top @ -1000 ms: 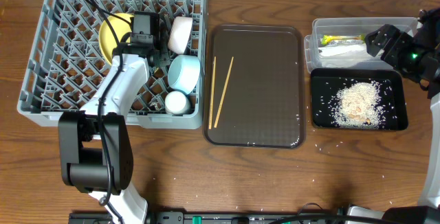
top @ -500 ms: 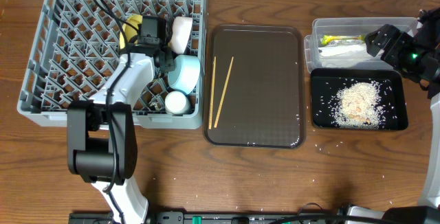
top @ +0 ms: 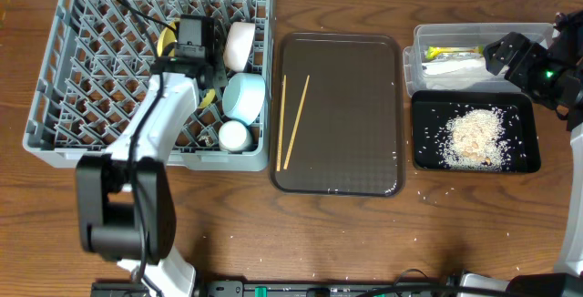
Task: Sort waste into correct bins and load items into the dishwasher
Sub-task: 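Release the yellow plate and lift the left gripper from the rack, then move the left gripper to the chopsticks on the brown tray, then grasp one wooden chopstick with the left gripper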
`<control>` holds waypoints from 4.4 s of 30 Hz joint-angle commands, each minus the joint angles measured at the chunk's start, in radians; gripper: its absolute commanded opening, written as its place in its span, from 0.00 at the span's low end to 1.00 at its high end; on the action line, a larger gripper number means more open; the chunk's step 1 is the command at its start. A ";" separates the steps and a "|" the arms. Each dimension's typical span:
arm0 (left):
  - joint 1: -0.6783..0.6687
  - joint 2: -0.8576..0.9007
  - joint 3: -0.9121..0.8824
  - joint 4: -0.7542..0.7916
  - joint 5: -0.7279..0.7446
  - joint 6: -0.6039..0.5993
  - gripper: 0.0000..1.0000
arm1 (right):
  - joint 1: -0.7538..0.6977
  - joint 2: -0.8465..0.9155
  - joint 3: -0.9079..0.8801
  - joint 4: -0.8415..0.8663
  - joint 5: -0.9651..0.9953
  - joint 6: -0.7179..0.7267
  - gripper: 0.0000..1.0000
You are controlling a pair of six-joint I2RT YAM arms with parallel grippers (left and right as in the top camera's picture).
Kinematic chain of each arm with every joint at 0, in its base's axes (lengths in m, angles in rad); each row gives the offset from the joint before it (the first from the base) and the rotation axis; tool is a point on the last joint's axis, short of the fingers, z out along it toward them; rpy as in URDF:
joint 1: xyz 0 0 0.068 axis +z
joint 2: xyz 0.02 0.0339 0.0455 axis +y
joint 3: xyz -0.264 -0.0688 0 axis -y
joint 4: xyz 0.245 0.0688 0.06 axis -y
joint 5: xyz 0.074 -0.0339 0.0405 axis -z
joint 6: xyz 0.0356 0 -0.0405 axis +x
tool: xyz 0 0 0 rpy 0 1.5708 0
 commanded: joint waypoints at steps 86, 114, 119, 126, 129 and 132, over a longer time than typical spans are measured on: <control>-0.447 0.033 0.291 -0.283 -0.006 -0.150 0.57 | -0.003 -0.005 0.017 -0.001 -0.007 0.006 0.99; -0.471 0.336 0.289 -0.325 0.036 -0.114 0.59 | -0.003 -0.005 0.017 -0.002 -0.007 0.006 0.99; -0.471 0.351 0.288 -0.325 0.128 -0.219 0.59 | -0.003 -0.005 0.017 -0.001 -0.007 0.006 0.99; -0.470 0.383 0.285 -0.324 0.132 -0.264 0.59 | -0.003 -0.005 0.017 -0.001 -0.007 0.006 0.99; -0.469 0.395 0.285 -0.312 0.132 -0.275 0.59 | -0.003 -0.005 0.017 -0.001 -0.007 0.006 0.99; -0.466 0.401 0.284 -0.298 0.136 -0.293 0.58 | -0.003 -0.005 0.017 -0.001 -0.007 0.006 0.99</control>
